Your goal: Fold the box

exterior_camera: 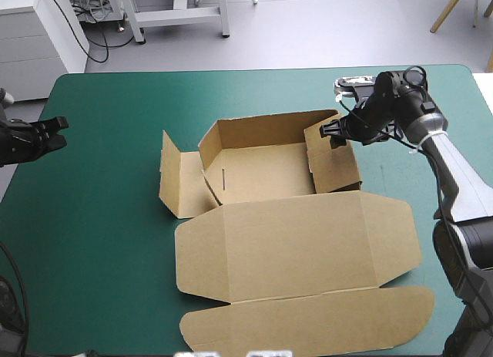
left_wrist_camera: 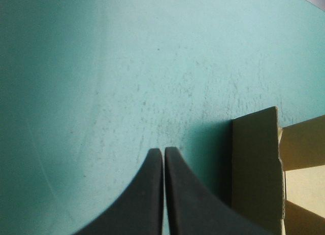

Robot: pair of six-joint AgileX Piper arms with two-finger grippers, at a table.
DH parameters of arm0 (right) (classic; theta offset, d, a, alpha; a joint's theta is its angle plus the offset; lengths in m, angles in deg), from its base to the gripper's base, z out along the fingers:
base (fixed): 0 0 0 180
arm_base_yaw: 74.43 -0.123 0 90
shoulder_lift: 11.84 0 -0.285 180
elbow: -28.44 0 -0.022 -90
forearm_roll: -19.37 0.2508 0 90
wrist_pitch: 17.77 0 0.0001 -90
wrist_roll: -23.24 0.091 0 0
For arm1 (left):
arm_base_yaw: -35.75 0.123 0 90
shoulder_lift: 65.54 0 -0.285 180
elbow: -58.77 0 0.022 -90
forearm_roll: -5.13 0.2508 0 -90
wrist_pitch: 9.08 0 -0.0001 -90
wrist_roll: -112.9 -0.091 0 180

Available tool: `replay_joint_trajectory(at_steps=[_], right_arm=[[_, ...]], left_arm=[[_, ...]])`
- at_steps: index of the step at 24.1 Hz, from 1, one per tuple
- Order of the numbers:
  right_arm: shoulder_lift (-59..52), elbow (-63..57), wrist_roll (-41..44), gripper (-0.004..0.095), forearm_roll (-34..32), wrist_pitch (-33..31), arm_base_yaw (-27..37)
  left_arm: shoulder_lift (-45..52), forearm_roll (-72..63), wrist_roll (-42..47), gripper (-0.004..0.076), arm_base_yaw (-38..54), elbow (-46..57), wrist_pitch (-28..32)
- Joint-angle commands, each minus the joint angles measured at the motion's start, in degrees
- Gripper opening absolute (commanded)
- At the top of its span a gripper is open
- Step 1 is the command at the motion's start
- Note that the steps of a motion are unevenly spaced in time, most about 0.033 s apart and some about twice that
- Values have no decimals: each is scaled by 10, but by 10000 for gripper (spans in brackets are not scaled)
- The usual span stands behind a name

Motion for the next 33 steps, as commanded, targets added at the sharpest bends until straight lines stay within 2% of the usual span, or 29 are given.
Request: replay_joint_trajectory(at_steps=[1,6,11,15,24,28,33], right_arm=[[-29,54,-6,891,0,-25,4],[-65,97,-4,901,7,-38,4],[-141,53,-3,901,4,-38,4],[-166,11,5,901,-22,-37,4],[-69,7,9,901,-18,-14,4],[-20,7,9,901,-26,17,4],[16,7,0,901,-26,12,4]], left_arm=[[23,-29,1,-10,1,-15,13],[23,-29,4,-10,1,-15,12],[23,-32,13,-10,1,-11,2],[23,-35,22,-10,1,40,11],[23,-38,23,-10,1,66,21],[23,-38,22,-10,1,66,21],[23,-38,19,-10,1,66,23]])
